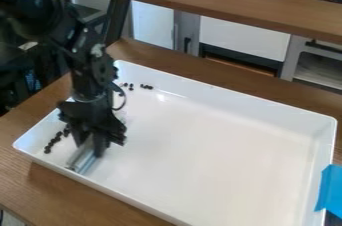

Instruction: Sweep into pile

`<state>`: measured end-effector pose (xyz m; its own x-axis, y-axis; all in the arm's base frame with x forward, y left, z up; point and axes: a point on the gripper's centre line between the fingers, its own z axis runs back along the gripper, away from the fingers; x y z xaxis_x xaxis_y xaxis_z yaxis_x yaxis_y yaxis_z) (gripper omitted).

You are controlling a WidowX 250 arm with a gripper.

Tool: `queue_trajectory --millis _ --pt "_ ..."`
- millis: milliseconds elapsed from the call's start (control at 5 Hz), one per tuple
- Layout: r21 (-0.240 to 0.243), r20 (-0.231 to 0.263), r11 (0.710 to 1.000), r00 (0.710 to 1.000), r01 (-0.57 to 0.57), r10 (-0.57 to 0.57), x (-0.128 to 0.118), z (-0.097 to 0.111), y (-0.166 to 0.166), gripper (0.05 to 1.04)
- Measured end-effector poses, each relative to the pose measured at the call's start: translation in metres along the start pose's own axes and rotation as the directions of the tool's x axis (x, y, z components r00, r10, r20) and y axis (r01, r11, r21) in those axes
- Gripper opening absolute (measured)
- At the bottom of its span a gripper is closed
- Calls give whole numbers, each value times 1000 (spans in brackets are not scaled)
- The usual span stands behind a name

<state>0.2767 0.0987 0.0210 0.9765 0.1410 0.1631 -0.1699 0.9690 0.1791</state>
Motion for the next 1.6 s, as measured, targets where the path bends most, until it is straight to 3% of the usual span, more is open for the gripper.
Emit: queue_trajectory --millis 200,400,600,800,1000,1400,1600 --pt "59 27 998 1000 -11 9 9 -5 28 376" --pt "62 8 998 1000 -29 29 6 -6 42 376" --pt "-25 -7 999 999 -46 46 6 8 23 376" --pt "-115 26 989 995 -91 95 38 37 -11 376" --pt "-136 43 978 986 -156 164 71 54 -35 376" --pt "-59 2 966 967 -252 253 114 17 -41 376" --pt "-34 -21 958 959 -284 284 122 4 -28 376"
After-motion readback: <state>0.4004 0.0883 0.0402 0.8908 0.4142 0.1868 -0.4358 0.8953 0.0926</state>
